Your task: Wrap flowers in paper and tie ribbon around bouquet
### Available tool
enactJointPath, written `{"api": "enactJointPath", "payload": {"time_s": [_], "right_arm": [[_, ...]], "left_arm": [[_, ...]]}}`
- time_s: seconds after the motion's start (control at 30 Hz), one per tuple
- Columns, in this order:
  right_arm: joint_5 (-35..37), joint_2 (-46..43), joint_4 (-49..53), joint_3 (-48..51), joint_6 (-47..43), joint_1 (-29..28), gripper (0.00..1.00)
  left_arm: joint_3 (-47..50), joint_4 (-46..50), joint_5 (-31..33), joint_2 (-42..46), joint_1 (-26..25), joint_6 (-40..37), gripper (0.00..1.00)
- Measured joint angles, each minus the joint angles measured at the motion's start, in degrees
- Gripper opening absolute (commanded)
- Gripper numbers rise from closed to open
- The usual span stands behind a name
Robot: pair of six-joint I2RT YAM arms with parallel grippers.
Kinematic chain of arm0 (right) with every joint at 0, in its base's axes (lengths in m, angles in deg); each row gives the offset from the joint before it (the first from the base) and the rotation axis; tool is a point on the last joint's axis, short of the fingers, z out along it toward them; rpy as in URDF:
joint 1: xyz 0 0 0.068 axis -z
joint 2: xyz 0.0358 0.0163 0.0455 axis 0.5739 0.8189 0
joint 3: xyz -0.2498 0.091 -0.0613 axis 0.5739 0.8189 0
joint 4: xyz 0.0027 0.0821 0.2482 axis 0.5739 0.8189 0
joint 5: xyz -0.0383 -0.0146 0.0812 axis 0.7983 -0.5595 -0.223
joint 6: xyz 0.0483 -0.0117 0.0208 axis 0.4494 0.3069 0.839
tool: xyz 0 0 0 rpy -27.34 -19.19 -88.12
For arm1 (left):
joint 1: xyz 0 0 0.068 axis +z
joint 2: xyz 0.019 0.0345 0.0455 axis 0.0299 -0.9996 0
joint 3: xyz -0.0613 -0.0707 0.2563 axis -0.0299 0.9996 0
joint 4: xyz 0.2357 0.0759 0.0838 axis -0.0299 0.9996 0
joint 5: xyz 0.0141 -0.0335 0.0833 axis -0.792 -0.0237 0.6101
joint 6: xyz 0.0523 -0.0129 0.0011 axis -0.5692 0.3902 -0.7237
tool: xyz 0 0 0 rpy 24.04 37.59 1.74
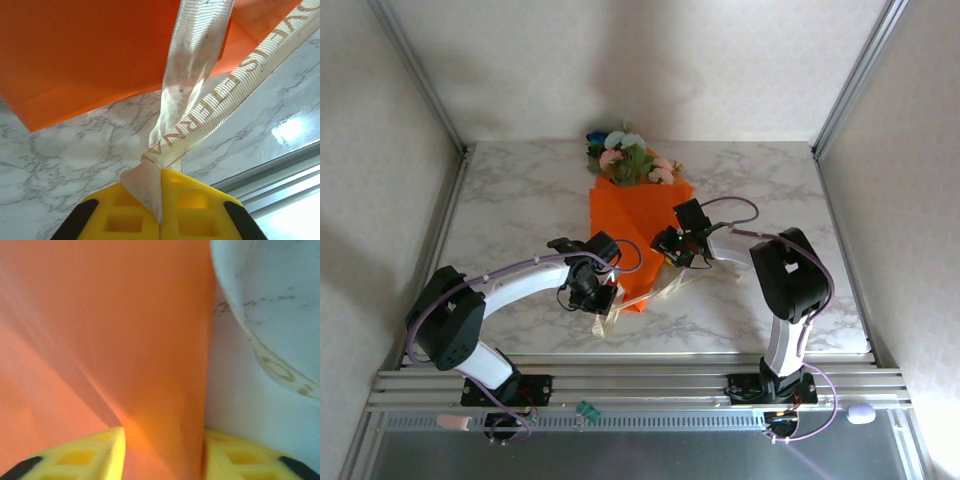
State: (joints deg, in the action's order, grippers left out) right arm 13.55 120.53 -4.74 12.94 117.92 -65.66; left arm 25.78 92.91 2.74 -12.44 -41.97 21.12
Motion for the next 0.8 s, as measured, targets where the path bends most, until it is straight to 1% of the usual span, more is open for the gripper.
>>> {"api": "enactJointPath", "payload": {"time_s": [0.13, 0.3, 0.57, 0.7, 0.8], "right_arm": [[-0.8, 1.3, -0.6, -0.6, 0.9, 0.0, 0.13], [-0.5, 1.2, 0.3, -2.9, 2.4, 0.0, 0.00], [0.4, 0.9, 4.4, -8.8, 6.3, 1.5, 0.00], [0.4, 0.9, 8.2, -12.0, 7.8, 2.9, 0.00], [0.3, 0.9, 11.2, -14.6, 8.3, 3.7, 0.00]], "left_arm": [[1.7, -1.4, -1.5, -0.1, -0.1, 0.6, 0.00], [5.0, -2.1, -3.6, -0.4, -0.2, 1.6, 0.00], [5.8, -2.3, -4.3, -1.8, -0.5, 1.7, 0.00], [5.9, -2.5, -1.7, -4.0, 0.3, 3.3, 0.00], [5.9, -2.5, 0.6, -4.7, 2.9, 5.4, 0.00]]}}
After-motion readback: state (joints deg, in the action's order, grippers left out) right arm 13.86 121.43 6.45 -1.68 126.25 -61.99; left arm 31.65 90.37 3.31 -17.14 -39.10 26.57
